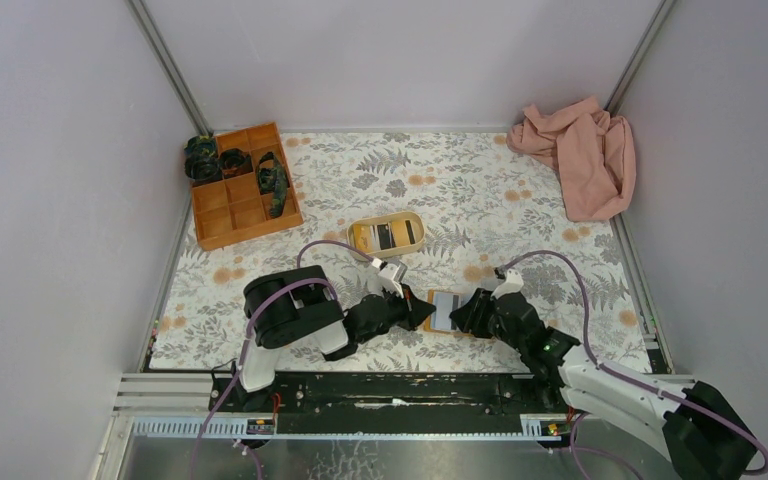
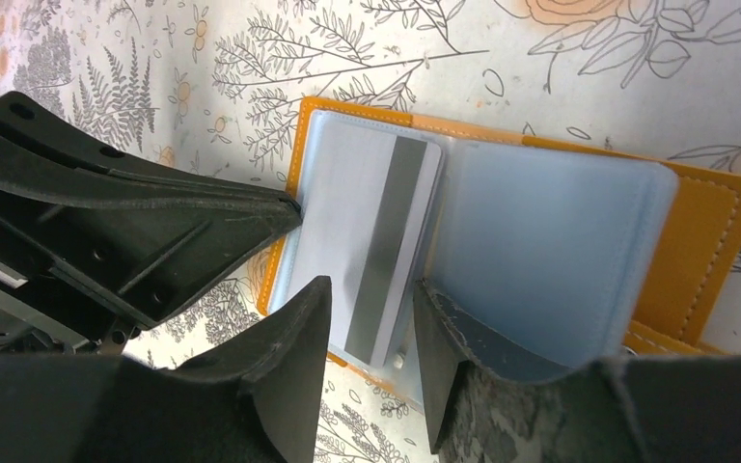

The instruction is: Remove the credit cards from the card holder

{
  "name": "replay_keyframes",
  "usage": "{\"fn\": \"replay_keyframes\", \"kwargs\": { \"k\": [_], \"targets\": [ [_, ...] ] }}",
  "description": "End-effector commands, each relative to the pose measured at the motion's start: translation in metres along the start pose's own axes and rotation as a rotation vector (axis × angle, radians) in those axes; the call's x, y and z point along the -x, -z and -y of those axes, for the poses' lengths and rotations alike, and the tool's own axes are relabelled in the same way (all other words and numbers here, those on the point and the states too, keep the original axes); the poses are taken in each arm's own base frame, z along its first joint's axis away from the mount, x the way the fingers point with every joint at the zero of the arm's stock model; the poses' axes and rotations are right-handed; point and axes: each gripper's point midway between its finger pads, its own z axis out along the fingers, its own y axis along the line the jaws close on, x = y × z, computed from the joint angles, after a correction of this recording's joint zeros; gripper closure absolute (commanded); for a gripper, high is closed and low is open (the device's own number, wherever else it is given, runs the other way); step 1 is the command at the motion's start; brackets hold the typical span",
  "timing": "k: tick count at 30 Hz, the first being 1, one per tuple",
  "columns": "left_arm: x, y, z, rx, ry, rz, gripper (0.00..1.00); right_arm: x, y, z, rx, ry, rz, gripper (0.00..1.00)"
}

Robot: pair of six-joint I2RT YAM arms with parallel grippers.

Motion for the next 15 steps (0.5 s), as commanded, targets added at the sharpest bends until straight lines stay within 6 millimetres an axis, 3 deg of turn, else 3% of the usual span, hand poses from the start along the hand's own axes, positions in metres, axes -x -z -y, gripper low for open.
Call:
{"fn": "replay_keyframes", "kwargs": {
  "k": [1,12,15],
  "targets": [
    [-0.013,0.002,-0.014,0.035,-0.021,-0.04,1.0,0.004,-0.005,-0.005,0.019,-0.004,0.001,0.55],
    [-0.014,0.001,-0.014,0.036,-0.023,-0.046,1.0,0.024,0.01,-0.056,0.269,-0.003,0.069,0.55],
    [-0.015,0.001,-0.014,0.035,-0.024,-0.046,1.0,0.023,0.011,-0.061,0.295,-0.009,0.063,0.55]
  ]
}}
